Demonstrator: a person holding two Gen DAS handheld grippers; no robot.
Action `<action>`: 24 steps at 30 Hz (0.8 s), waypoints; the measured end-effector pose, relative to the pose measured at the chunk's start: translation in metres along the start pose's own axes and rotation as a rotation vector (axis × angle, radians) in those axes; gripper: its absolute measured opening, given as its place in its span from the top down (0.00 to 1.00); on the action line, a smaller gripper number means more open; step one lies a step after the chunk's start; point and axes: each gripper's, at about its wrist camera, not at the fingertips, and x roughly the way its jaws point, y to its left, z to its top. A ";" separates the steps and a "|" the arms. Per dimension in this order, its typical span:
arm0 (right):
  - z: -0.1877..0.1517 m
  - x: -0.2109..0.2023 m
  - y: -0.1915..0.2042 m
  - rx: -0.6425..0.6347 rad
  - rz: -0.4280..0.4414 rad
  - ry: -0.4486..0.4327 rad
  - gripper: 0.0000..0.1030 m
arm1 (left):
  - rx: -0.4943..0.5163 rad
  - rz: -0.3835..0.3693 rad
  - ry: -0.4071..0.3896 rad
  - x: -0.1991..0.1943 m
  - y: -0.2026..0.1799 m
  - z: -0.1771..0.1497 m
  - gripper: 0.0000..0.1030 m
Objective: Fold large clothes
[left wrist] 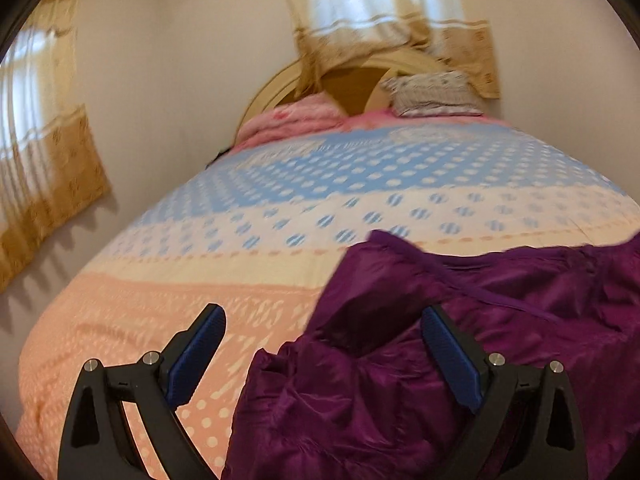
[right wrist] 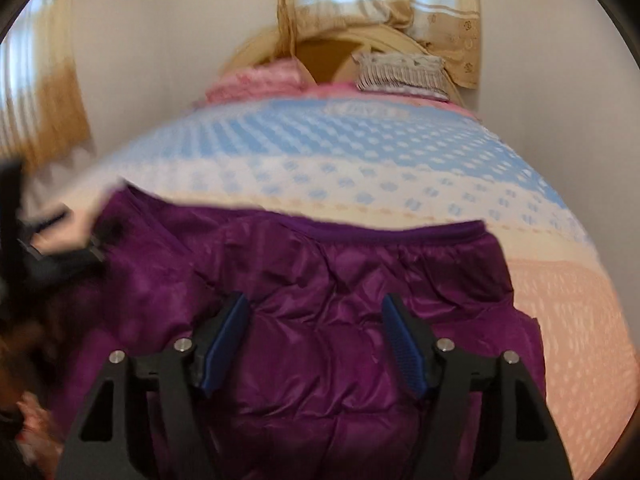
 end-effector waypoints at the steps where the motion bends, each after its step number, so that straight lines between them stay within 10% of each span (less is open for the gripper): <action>1: 0.000 0.008 -0.006 0.021 -0.028 0.013 0.35 | -0.025 0.012 0.018 0.007 0.005 0.000 0.04; 11: -0.005 0.018 -0.063 0.265 -0.230 -0.018 0.36 | -0.173 -0.005 0.107 0.036 0.024 -0.009 0.04; 17: 0.017 -0.021 -0.022 0.207 0.027 -0.111 0.35 | -0.167 -0.031 -0.003 0.005 0.021 0.001 0.04; 21: 0.018 0.018 0.016 0.088 0.099 0.027 0.32 | -0.118 -0.001 0.016 0.013 0.008 0.005 0.04; 24: 0.012 0.045 0.024 0.024 0.046 0.087 0.60 | -0.132 0.028 0.065 0.027 0.009 0.002 0.04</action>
